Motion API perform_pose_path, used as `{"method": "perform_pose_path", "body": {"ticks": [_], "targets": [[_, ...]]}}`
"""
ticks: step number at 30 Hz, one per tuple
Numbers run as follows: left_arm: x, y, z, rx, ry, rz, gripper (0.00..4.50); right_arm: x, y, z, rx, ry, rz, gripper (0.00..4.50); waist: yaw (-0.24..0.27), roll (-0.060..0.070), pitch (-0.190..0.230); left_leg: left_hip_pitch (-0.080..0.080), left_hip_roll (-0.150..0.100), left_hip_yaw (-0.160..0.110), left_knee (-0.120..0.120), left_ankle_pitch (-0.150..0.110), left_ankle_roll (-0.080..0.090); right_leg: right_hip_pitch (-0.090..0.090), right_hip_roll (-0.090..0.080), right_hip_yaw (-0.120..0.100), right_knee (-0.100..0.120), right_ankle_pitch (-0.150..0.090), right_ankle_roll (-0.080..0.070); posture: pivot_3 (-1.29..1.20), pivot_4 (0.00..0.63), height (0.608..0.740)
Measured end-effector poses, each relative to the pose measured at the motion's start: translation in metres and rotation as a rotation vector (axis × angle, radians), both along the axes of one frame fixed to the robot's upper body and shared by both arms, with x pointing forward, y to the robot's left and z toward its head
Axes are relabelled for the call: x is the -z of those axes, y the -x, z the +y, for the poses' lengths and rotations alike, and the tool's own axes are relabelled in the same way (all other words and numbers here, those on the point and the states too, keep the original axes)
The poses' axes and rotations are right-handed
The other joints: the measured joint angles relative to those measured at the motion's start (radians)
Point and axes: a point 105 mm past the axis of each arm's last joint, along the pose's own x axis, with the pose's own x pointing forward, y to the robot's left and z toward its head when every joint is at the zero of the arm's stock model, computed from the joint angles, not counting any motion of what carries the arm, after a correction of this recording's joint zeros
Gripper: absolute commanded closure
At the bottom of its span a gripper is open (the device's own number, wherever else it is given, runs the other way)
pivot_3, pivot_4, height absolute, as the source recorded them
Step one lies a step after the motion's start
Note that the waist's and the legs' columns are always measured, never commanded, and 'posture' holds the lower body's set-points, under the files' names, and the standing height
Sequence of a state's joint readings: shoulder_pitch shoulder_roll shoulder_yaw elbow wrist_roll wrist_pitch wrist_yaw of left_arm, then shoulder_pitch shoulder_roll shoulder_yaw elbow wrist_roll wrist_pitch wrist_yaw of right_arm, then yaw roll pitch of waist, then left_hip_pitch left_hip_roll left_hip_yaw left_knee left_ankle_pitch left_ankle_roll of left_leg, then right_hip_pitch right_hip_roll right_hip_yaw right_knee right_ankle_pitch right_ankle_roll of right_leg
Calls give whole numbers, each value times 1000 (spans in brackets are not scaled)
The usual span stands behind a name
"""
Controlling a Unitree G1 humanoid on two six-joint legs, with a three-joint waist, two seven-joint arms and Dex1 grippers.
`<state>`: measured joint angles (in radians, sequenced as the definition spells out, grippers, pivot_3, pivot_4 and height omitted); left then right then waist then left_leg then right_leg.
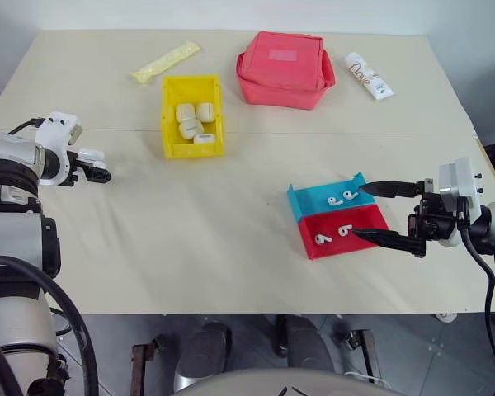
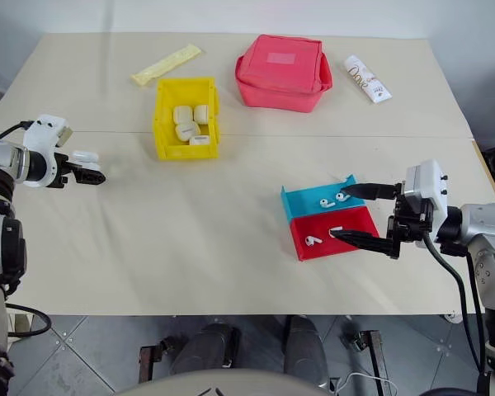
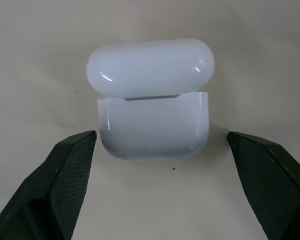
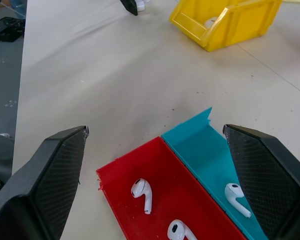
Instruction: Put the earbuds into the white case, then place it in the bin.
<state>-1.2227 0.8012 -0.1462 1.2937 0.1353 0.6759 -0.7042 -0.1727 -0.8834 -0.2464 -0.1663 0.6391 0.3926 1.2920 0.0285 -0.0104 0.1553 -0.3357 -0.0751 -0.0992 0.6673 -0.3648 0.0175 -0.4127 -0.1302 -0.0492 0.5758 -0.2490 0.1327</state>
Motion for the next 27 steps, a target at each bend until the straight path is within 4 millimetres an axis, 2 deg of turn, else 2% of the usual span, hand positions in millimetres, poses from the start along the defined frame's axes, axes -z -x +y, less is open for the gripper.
{"method": "perform_pose_path", "body": {"ticks": [13,16,19,20,27], "targets": [[1,-4,0,-64,30,-45,53,-2,-2,0,6,-1,13,0,0,0,0,0,0,0,0,0,0,0,0,0,1,0,0,0,150,740],[2,-5,-1,-67,36,-41,599,-2,-2,0,8,-1,15,0,1,0,0,0,0,0,0,0,0,0,0,0,1,0,0,0,150,740],[3,-6,-7,-56,50,-34,1561,-2,-2,0,12,-1,21,0,1,0,0,0,0,0,1,0,0,0,0,0,2,0,0,0,150,740],[3,-6,-7,-56,49,-33,1744,-2,-2,0,13,-1,21,0,1,0,0,0,0,0,1,0,0,0,0,0,2,0,0,0,150,740],[3,-6,-8,-47,55,-30,1743,-2,-3,0,13,-1,21,0,1,0,0,0,-1,0,1,0,0,0,-1,0,2,0,0,0,150,740]]}}
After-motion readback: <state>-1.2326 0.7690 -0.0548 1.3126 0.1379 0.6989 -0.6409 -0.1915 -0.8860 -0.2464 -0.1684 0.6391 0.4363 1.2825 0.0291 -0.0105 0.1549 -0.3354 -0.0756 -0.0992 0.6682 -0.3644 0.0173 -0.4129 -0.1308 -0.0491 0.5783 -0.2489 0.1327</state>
